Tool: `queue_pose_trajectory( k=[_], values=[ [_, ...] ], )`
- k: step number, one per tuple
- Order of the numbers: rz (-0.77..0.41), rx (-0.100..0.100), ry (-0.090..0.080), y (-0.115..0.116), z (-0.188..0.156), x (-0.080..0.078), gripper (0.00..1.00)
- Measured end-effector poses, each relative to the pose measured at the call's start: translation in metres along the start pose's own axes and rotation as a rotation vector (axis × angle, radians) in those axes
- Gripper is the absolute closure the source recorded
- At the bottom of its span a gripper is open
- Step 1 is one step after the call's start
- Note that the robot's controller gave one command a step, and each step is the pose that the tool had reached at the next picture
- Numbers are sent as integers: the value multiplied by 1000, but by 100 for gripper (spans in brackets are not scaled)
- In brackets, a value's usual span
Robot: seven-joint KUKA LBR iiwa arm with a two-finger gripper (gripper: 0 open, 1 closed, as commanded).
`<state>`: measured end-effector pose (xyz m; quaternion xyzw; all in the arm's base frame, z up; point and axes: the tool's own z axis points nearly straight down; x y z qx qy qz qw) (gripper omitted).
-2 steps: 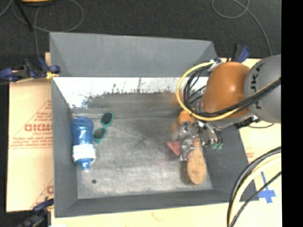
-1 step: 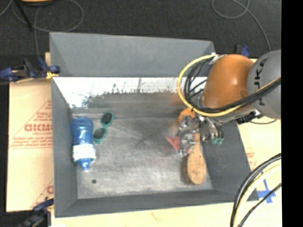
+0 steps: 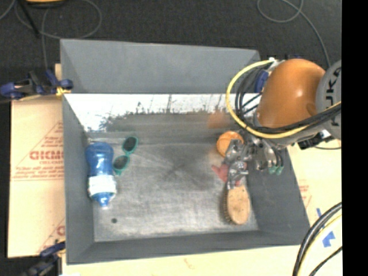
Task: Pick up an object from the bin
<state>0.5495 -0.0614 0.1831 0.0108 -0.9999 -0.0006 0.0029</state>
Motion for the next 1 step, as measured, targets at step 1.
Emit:
queue_pose_trajectory(
  k=[1],
  values=[
    [21,-1,-10,5,-52,-16,100]
  ],
)
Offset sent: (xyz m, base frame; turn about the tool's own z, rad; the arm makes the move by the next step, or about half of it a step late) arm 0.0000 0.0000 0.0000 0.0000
